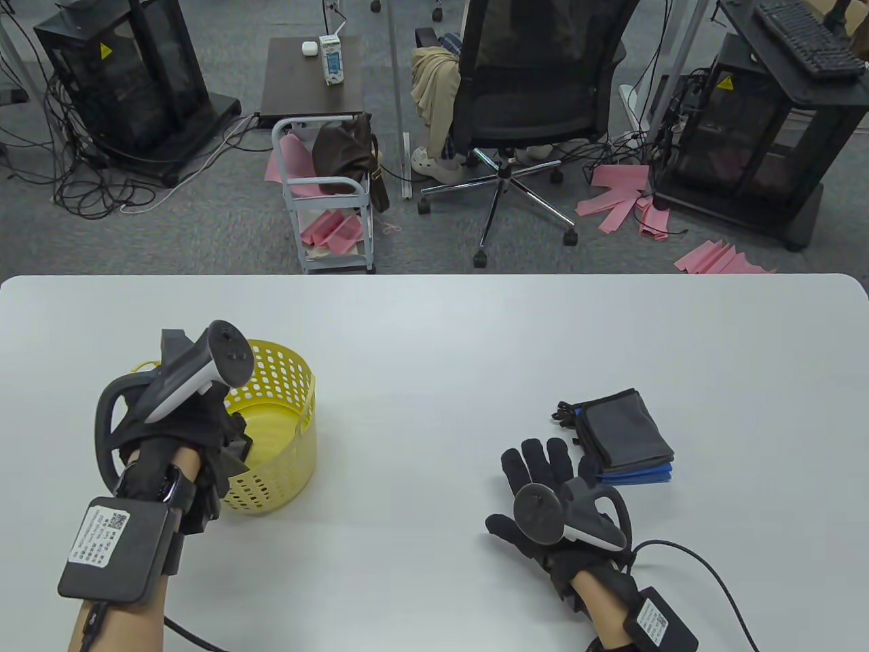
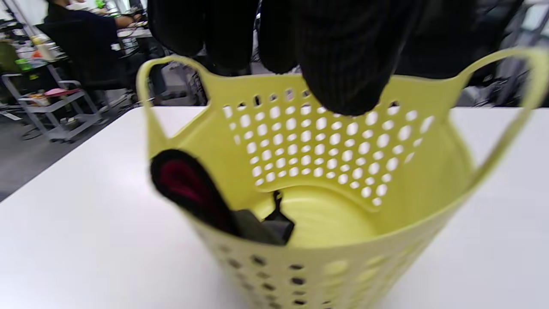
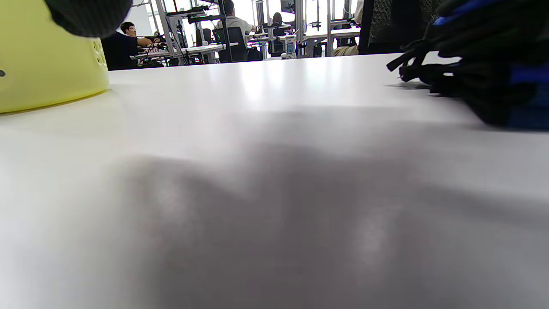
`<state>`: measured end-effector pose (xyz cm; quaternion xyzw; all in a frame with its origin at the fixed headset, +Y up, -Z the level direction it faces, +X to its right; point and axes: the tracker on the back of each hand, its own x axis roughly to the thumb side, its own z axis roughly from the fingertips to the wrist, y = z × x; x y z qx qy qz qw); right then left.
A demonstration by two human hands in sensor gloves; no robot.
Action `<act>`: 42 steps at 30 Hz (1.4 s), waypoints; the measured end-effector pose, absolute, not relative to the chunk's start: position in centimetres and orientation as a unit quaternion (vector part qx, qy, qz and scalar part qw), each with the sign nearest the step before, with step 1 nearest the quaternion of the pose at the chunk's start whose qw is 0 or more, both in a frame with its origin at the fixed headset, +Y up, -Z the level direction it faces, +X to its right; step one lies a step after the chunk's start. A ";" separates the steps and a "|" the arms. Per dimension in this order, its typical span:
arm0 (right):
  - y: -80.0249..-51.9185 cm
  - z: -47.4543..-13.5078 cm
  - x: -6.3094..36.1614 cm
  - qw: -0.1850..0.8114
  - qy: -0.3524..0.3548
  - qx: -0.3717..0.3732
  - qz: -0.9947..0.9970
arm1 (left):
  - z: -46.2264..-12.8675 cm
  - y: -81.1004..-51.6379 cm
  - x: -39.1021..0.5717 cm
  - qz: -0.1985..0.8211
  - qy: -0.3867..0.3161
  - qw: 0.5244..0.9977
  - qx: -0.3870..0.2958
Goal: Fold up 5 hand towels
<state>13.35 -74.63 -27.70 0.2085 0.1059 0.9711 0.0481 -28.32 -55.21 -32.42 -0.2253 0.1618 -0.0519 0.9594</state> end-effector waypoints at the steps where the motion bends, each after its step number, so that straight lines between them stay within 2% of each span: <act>1: -74.6 -27.7 13.4 0.048 0.106 0.208 0.971 | -32.4 -55.6 -28.8 -0.061 0.173 0.954 -0.237; 8: -74.6 -27.7 13.4 0.050 0.105 0.209 0.971 | -32.2 -57.7 -30.2 -0.118 0.205 0.930 -0.280; 15: -74.5 -27.7 13.4 0.051 0.103 0.209 0.971 | -32.1 -58.7 -29.9 -0.172 0.199 0.929 -0.260; 21: -74.5 -27.7 13.6 0.054 0.100 0.207 0.972 | -31.5 -58.3 -29.6 -0.184 0.179 0.949 -0.183; 29: -74.4 -27.7 13.7 0.059 0.095 0.205 0.972 | -27.8 -55.5 -28.6 -0.031 0.112 0.993 -0.007; 34: -74.4 -27.7 13.7 0.062 0.094 0.206 0.972 | -25.1 -53.7 -26.8 0.054 0.065 0.994 0.074; 37: -74.4 -27.7 13.7 0.064 0.093 0.207 0.972 | -23.9 -52.2 -25.4 0.053 0.037 0.990 0.129; 42: -74.2 -27.7 13.8 0.068 0.086 0.207 0.972 | -22.2 -49.6 -23.1 0.103 -0.004 0.980 0.170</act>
